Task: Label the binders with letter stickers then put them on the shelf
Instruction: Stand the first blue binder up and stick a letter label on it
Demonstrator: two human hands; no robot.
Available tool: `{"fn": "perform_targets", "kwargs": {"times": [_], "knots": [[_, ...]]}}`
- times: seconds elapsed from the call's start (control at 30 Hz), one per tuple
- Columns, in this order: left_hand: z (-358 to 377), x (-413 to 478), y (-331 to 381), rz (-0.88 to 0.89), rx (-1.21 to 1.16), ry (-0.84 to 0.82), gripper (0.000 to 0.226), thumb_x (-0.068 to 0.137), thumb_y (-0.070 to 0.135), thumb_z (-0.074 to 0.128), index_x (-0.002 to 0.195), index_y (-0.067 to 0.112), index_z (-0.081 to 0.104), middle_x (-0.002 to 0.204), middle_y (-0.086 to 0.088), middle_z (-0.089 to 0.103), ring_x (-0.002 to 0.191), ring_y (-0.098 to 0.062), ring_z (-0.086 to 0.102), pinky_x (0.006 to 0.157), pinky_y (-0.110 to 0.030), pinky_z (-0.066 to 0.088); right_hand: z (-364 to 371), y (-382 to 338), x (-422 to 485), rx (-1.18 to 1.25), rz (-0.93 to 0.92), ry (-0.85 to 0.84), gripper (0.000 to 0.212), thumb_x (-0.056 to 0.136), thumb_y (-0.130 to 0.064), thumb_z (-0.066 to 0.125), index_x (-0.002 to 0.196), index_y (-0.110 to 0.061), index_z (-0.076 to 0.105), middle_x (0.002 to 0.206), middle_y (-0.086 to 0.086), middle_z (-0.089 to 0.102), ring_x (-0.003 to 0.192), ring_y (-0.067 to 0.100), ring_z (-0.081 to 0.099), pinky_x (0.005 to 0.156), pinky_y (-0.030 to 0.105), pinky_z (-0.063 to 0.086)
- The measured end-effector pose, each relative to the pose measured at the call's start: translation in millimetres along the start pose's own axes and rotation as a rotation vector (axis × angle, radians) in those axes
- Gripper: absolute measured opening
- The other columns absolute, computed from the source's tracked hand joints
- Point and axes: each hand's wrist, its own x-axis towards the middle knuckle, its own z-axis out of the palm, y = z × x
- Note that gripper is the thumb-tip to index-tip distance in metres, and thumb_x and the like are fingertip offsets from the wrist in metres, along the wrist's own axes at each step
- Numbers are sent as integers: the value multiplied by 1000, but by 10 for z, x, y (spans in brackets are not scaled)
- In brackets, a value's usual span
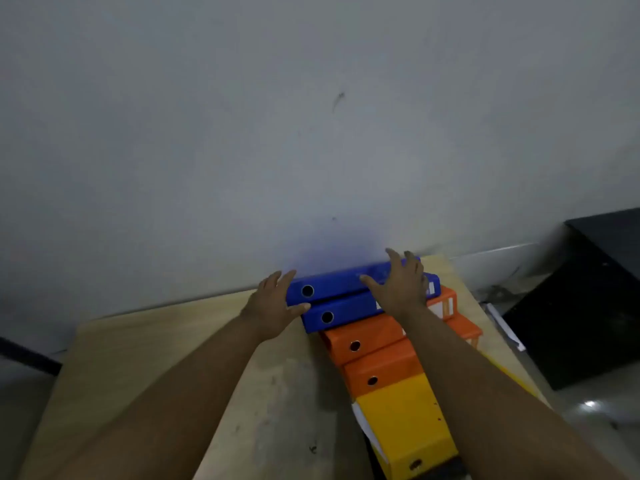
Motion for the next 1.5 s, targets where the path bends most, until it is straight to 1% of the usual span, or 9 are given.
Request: {"fn": "perform_targets", "kwargs": {"times": [0.2, 0.33, 0.43, 0.6, 0.97, 1.13, 1.3, 1.4, 1.5], "knots": [[184, 225, 38, -43, 9, -67, 89, 98, 70, 55, 169, 32, 16, 176, -9, 12, 162, -30, 15, 128, -52, 27, 58, 221, 176, -60, 142, -54, 119, 85, -87, 58, 172, -25, 6, 177, 23, -1, 165, 43, -1, 128, 67, 8], [292, 398, -83, -140, -36, -73, 88, 89, 84, 47, 162, 38, 29, 162, -19, 36, 149, -37, 41, 118, -53, 43, 95, 341, 315, -41, 197, -95, 126, 83, -88, 60, 172, -25, -3, 178, 24, -1, 165, 44, -1, 128, 70, 11], [423, 512, -222, -168, -110, -80, 89, 82, 90, 41, 154, 39, 38, 150, -9, 55, 131, -31, 58, 106, -51, 53, 108, 406, 354, -65, 220, -118, 126, 84, -88, 60, 171, -22, -3, 176, 23, 11, 165, 42, 7, 127, 72, 12], [362, 364, -44, -145, -177, -45, 68, 101, 57, 60, 157, 26, 37, 142, -2, 64, 122, -26, 65, 100, -45, 56, 98, 449, 370, -50, 193, -62, 118, 85, -81, 66, 170, -21, 10, 163, 23, 38, 157, 41, 30, 125, 72, 13], [273, 4, -262, -163, -319, 10, 35, 99, 40, 70, 131, 28, 60, 117, 4, 70, 107, -23, 67, 81, -30, 45, 44, -33, 4, 150, 106, 118, 106, 78, -56, 91, 159, -23, 31, 150, 19, 42, 140, 39, 42, 114, 54, 46], [147, -368, -497, -210, -447, -8, 25, 96, 35, 74, 118, 29, 63, 108, 2, 70, 99, -20, 66, 78, -32, 46, 91, -445, -350, 196, 15, 207, 94, 80, -40, 95, 153, -22, 37, 151, 15, 39, 140, 33, 42, 112, 43, 46], [84, -828, -918, -293, -598, -23, 45, 88, 31, 84, 125, 22, 60, 111, 0, 70, 97, -13, 67, 74, -29, 47, 180, -921, -694, 245, -124, 195, 95, 79, -31, 96, 154, -24, 37, 151, 10, 37, 138, 30, 44, 114, 43, 48], [86, -1106, -1160, -297, -659, -39, 26, 93, 22, 79, 112, 26, 61, 103, 2, 69, 92, -15, 65, 72, -28, 46, 276, -1206, -928, 280, -230, 196, 93, 81, -18, 94, 155, -24, 38, 147, 7, 40, 133, 29, 50, 111, 43, 52], [102, -1391, -1487, -364, -721, -65, 37, 96, 27, 76, 126, 20, 54, 116, -5, 66, 93, -19, 61, 75, -32, 48, 412, -1519, -1194, 325, -321, 188, 94, 83, -9, 91, 160, -22, 37, 150, 5, 40, 120, 11, 50, 101, 11, 45]]}}
